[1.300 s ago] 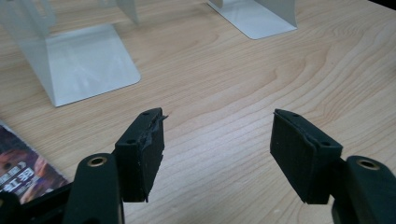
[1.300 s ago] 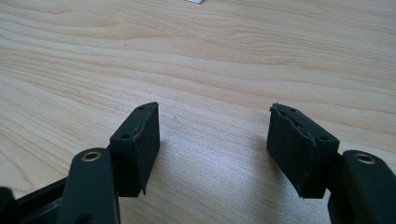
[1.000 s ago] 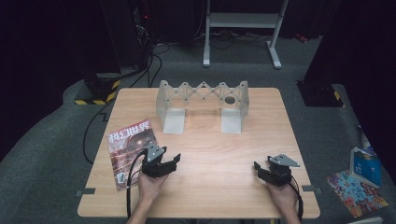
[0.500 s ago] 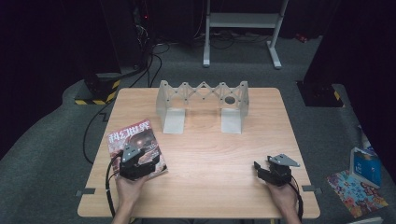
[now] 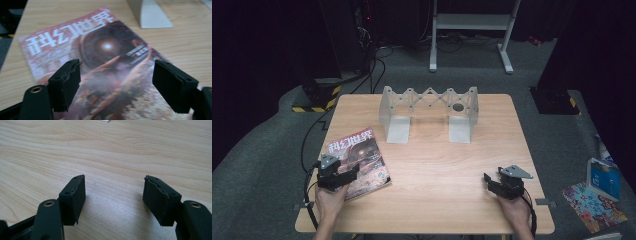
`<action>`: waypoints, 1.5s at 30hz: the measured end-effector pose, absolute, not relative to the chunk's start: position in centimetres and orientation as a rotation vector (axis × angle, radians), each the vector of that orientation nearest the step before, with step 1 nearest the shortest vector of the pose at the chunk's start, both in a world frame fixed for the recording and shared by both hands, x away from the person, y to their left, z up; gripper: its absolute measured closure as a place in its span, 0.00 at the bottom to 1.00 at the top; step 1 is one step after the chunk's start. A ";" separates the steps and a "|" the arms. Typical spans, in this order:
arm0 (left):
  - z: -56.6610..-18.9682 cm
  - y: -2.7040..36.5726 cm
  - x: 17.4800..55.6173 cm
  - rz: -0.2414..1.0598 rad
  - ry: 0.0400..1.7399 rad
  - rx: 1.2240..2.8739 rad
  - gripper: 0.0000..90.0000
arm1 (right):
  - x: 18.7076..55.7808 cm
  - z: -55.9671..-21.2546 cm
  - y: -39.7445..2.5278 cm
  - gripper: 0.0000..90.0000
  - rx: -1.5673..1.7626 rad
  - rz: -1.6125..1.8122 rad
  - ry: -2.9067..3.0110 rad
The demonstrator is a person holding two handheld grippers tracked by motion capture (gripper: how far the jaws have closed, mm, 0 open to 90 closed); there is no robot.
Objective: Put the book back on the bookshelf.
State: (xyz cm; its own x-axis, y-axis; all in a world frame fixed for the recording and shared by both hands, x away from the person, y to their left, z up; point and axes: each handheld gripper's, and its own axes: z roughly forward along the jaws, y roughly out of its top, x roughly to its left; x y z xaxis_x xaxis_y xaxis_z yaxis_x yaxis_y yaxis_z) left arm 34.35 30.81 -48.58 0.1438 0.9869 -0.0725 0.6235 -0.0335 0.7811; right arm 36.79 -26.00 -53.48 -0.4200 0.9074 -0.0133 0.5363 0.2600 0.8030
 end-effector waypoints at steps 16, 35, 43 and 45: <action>-51.6 33.4 35.0 0.679 1.708 1.678 0.28 | 36.7 -53.5 -26.0 0.39 1.302 1.024 2.059; -53.0 33.4 34.2 0.723 1.724 1.627 0.30 | 36.7 -53.5 -26.0 0.38 1.306 1.024 2.058; -53.0 32.9 33.4 0.713 1.714 1.639 0.31 | 36.7 -53.5 -26.0 0.39 1.306 1.023 2.058; -52.9 32.7 33.1 0.710 1.716 1.642 0.32 | 36.7 -53.5 -26.0 0.39 1.307 1.023 2.058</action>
State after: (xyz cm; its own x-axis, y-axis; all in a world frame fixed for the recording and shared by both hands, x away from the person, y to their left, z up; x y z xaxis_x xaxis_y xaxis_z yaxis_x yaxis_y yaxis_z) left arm 33.11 32.65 -52.91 -0.0040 0.9963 -0.0862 0.6440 0.0685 0.7619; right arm 36.68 -25.98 -53.47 -0.4199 0.9075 -0.0124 0.5380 0.2599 0.8019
